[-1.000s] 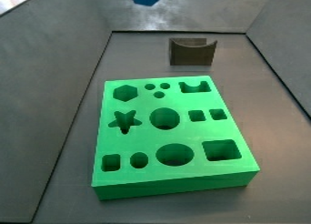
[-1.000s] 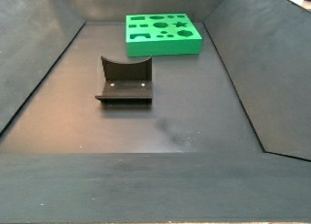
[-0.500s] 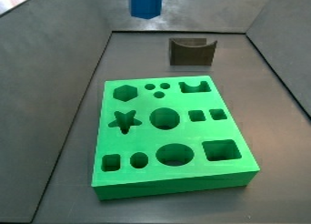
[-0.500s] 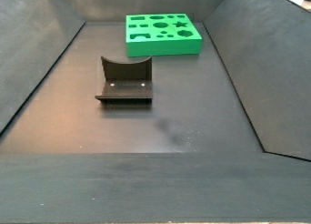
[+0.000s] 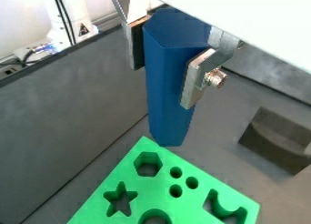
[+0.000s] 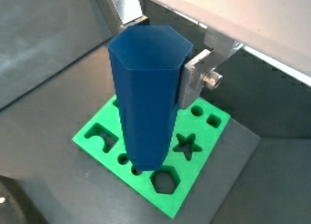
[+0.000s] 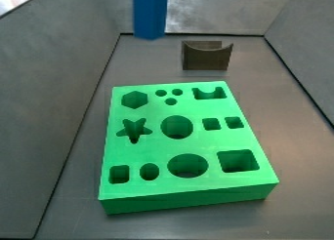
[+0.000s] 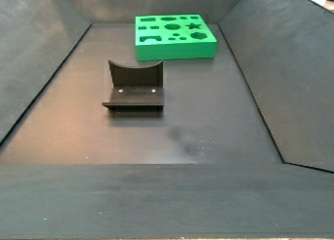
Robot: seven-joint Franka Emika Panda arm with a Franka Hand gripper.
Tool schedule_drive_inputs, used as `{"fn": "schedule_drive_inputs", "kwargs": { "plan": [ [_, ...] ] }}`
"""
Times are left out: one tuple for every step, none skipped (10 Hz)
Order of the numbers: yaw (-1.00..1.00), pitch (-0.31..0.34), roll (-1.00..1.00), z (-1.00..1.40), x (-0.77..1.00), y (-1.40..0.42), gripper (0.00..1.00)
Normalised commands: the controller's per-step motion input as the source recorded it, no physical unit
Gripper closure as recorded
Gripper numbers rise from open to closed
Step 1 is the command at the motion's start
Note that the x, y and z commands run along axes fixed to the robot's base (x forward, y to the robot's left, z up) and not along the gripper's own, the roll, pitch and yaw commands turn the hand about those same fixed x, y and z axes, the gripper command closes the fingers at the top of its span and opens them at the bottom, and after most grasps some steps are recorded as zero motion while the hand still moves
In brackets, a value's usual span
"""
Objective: Pick up the hexagon object. Move up. Place the hexagon object on the fixture. Regrasp the hexagon object. Move to above the board. Insert the hexagon object.
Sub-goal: Insert the hexagon object.
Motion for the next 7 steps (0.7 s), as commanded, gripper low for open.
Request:
{"fn": "schedule_drive_inputs", "kwargs": {
  "plan": [
    [-0.31,-0.051,-0.19,-0.47,-0.20,-0.05,1.00],
    [-0.32,-0.069,-0.21,-0.50,-0.19,-0.04,1.00],
    [-0.29,-0.056,-0.19,-0.55,-0.16,-0.05,1.00],
    [-0.25,-0.041,-0.16,-0.57,-0.11,-0.03,1.00],
    [-0.13,-0.021,-0.08,-0.53,-0.09,0.00,1.00],
    [-0.06,-0.009,-0.04,-0.51,-0.08,0.00,1.00],
    [-0.02,-0.003,-0.03,-0.48,-0.06,0.00,1.00]
  ]
}}
